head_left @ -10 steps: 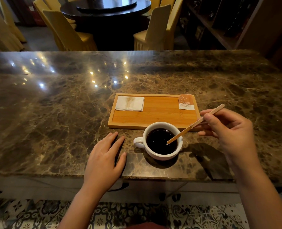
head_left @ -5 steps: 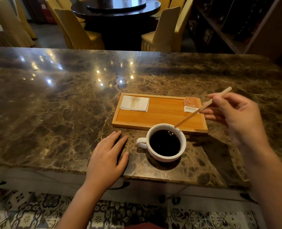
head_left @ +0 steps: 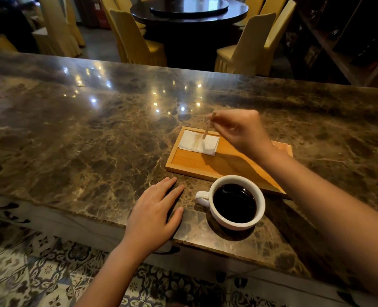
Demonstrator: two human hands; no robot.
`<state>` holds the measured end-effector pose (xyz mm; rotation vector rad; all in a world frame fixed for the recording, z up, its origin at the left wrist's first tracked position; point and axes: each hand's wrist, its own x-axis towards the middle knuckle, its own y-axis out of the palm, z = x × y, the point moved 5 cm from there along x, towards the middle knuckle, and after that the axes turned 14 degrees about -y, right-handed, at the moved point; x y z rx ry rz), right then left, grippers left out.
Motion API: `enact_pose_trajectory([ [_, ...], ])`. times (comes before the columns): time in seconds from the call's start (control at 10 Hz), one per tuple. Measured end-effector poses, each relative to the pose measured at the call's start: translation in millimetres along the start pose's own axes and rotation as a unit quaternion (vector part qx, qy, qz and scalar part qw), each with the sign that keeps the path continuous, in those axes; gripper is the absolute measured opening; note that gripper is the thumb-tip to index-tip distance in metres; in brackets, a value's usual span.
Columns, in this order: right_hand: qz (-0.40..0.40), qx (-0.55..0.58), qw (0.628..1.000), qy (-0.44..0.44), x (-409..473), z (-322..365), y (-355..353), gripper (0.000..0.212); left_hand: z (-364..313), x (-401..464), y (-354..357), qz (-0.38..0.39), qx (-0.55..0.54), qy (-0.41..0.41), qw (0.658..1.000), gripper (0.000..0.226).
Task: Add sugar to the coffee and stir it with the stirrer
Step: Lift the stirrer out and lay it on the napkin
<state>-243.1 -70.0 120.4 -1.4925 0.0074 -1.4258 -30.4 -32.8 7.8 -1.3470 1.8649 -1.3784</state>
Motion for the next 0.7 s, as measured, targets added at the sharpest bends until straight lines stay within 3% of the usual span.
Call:
enact_pose_trajectory([
  [0.2, 0.140, -0.105, 0.956, -0.237, -4, 13, 42, 0.018, 0, 0, 0, 0.000, -0.005, 0.000, 1.000, 0.048],
  [0.5, 0.217, -0.082, 0.923, -0.307, -18, 17, 60, 0.025, 2, 1, 2, 0.004, -0.013, -0.007, 1.000, 0.048],
  [0.6, 0.263, -0.083, 0.913, -0.302, -24, 17, 67, 0.026, -1, 0, 1, 0.001, -0.019, 0.001, 1.000, 0.048],
  [0.7, 0.254, -0.084, 0.920, -0.285, -22, 14, 60, 0.026, 0, 1, -1, -0.004, -0.017, 0.000, 1.000, 0.048],
])
